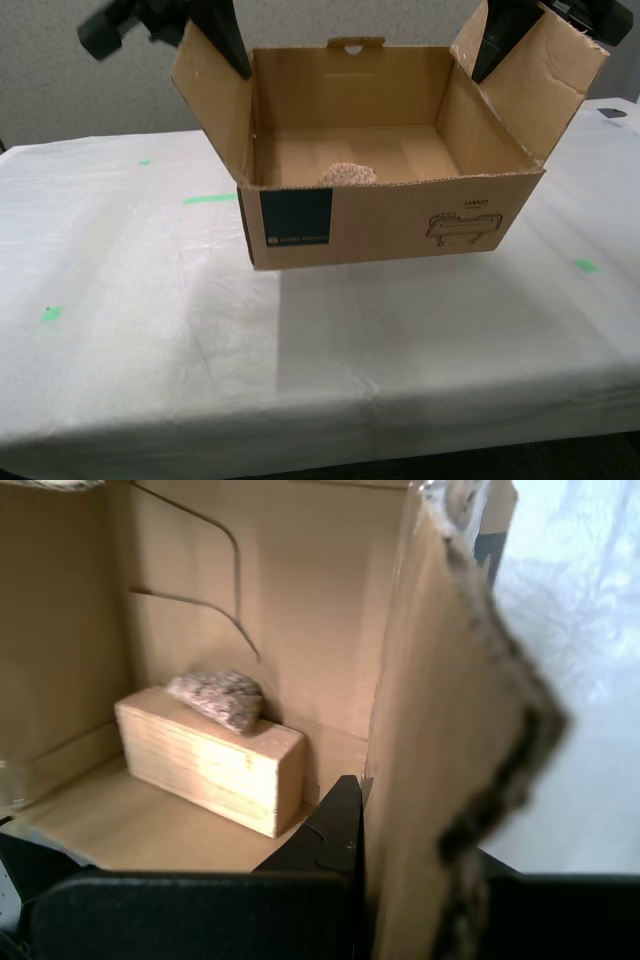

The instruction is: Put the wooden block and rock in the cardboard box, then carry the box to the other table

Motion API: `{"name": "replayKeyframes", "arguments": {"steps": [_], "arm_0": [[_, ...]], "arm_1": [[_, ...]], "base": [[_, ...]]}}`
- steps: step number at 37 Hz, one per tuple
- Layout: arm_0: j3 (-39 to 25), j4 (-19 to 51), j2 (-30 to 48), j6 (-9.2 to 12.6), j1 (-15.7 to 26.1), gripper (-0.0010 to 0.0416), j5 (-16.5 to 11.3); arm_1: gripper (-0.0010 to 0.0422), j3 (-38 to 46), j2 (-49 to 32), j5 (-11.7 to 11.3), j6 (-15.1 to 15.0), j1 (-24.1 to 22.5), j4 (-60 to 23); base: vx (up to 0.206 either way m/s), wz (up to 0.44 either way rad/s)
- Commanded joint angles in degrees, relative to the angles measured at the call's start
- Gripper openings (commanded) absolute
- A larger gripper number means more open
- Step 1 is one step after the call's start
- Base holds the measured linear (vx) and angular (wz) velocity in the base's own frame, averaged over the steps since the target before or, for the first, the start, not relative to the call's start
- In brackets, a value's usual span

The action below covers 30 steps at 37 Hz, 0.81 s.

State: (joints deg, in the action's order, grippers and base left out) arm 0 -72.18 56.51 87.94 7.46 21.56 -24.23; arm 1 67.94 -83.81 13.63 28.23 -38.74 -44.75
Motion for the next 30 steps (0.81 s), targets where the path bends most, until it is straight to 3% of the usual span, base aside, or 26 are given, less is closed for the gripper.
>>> {"name": "replayKeyframes", "arguments": {"steps": [1, 6, 11, 16, 24, 30], "arm_0": [[-0.6, -3.0, 0.9, 0.1, 0.2, -0.0001, -2.1], [-3.3, -2.9, 5.0, 0.0, 0.1, -0.0001, 0.3], [-7.0, -3.0, 10.5, -0.5, 0.1, -0.0001, 0.3], [-12.1, -3.0, 15.2, -0.6, 0.1, -0.0001, 0.3], [-21.4, -2.0, 20.5, -0.6, -1.0, -0.0001, 0.3], [-28.0, -1.8, 25.0, -0.3, -1.0, -0.0001, 0.3]], "arm_1": [[-0.0001, 0.2, -1.6, 1.8, -0.1, -0.1, 4.3], [-0.0001, 2.6, -5.2, 1.8, 0.5, 0.2, 7.4], [-0.0001, 6.1, -10.1, 1.8, 0.4, 0.7, 7.7], [-0.0001, 9.9, -14.7, 1.8, -1.6, 2.5, 7.9], [-0.0001, 12.7, -17.2, 1.9, -1.7, 9.2, 8.1], [-0.0001, 13.1, -17.2, 3.2, -3.4, 13.9, 9.0]], "base": [[0.050, 0.014], [0.043, 0.006], [0.003, 0.002], [0.000, 0.000], [0.000, 0.006], [-0.001, 0.045]]}}
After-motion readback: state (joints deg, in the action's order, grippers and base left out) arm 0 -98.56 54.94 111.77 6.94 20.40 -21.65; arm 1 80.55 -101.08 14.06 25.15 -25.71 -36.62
